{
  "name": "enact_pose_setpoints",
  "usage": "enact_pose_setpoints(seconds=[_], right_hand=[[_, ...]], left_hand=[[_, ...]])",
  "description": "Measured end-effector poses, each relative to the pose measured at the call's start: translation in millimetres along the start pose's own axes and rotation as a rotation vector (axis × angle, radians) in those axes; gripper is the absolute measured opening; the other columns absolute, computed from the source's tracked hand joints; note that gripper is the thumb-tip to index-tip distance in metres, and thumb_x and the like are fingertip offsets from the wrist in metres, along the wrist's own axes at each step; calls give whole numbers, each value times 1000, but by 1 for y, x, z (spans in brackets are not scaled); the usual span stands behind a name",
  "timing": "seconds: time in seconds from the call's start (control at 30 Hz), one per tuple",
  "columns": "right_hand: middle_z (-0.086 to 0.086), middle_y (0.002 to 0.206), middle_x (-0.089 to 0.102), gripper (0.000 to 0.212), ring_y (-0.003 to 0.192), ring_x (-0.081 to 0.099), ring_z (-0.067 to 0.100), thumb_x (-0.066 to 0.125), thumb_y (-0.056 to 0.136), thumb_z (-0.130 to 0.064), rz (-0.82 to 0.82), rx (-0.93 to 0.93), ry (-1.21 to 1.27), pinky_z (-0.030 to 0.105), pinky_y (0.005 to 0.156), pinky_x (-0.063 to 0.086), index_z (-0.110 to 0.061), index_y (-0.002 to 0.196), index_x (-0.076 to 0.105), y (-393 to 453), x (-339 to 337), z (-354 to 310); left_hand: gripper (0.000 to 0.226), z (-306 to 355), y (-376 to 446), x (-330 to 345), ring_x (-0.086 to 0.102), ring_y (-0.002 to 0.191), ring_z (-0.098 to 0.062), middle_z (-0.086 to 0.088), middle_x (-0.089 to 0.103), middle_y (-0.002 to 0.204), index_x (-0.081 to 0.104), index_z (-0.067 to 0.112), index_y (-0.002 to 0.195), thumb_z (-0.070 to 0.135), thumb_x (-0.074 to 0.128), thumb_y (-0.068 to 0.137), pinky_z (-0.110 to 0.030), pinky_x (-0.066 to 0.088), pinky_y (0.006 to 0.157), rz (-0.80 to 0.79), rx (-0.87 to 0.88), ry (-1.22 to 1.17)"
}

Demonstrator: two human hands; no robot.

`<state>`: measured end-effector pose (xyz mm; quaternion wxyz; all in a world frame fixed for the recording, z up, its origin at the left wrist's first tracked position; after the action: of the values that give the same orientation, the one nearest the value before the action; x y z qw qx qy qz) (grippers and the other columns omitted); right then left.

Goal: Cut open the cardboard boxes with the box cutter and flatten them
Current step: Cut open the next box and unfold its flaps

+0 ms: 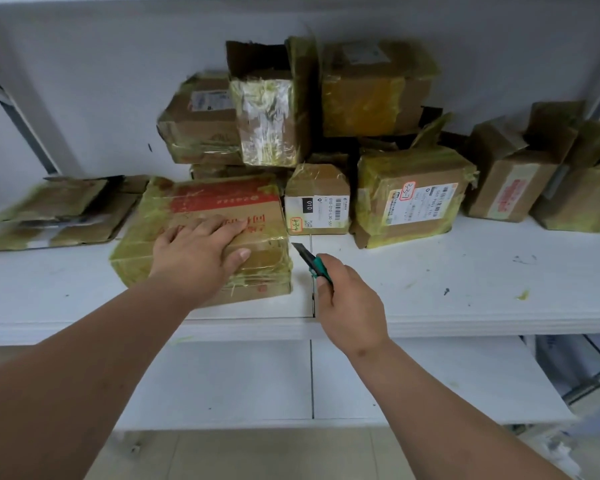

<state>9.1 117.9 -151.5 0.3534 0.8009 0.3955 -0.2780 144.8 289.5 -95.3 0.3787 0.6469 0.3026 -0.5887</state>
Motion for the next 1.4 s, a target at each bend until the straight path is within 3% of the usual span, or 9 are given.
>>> enact_pose_setpoints(seconds=[0.93,1.13,1.4], right_hand=[[-1,107,65,36,86,60,23,45,100,-19,-15,-99,135,39,70,52,-22,135,52,11,4,4],[-2,105,67,42,83,62,22,39,94,-27,98,-111,152,38,64,53,-19,132,56,9,-4,7],[3,99,68,42,77,63,25,42,93,-23,80,-189,105,37,58,53,-18,131,57,12,-1,-4]], left_hand=[[59,-2,1,2,19,147,-11,17,25,158,26,51,146,68,20,90,-46,10,119,16,-65,-48],[61,-2,1,3,19,147,-12,17,25,158,26,51,146,70,18,89,-46,9,119,17,-69,-52],[74,-1,0,2,18,148,-11,16,26,158,27,51,146,75,9,79,-47,9,120,26,-73,-73]])
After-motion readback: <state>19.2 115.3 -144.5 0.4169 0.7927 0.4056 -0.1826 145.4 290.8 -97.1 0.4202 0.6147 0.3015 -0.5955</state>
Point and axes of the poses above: each hand's wrist, its own y-axis towards the middle knuckle, its own x-axis out of the palm, z = x × y, the point moved 10 cm from there along y, towards the middle knuckle
